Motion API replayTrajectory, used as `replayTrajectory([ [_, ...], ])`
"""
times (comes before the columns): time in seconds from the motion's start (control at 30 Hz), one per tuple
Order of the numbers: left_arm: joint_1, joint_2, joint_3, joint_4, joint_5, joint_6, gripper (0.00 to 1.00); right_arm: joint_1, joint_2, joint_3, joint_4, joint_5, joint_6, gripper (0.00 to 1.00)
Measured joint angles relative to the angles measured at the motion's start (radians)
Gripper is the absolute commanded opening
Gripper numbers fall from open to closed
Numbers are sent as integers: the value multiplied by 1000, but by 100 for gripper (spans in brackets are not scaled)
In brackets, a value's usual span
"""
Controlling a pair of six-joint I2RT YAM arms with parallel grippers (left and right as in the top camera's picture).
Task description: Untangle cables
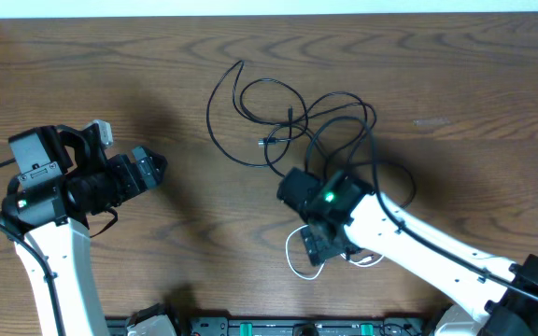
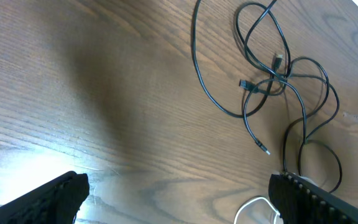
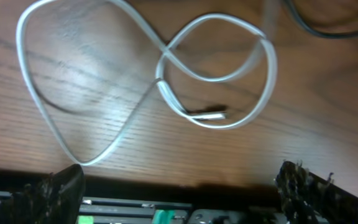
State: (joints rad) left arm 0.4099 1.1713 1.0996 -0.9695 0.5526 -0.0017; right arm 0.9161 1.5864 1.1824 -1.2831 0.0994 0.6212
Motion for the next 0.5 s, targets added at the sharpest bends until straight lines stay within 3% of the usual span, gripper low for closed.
replayTrajectory([
  [0.33,0,-1,0,0,0,2,98,58,-1,-228,224,-61,5,99],
  [0.5,0,-1,0,0,0,2,98,57,-2,-317,414,-69,8,99],
])
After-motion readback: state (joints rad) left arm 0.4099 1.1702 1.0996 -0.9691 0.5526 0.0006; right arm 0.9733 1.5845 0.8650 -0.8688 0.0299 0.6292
